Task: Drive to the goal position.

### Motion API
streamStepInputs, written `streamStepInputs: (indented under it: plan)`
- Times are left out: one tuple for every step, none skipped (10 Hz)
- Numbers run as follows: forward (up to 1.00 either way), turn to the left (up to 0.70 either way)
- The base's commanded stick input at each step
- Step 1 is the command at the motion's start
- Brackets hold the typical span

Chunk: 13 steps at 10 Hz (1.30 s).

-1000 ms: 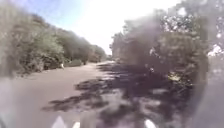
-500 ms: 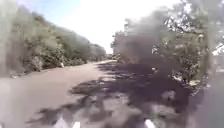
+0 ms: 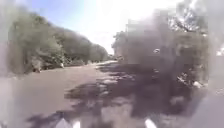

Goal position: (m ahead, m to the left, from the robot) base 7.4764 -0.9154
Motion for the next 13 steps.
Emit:
streamStepInputs:
  plan:
    - [0.50,-0.09]
    - [0.50,-0.39]
    - [0.50,-0.19]
    - [0.50,0.00]
    - [0.50,0.00]
    - [0.50,0.00]
    - [0.50,0.00]
    - [0.50,0.00]
    - [0.50,0.00]
    - [0.50,0.00]
    - [0.50,0.00]
    - [0.50,-0.45]
    - [0.50,-0.24]
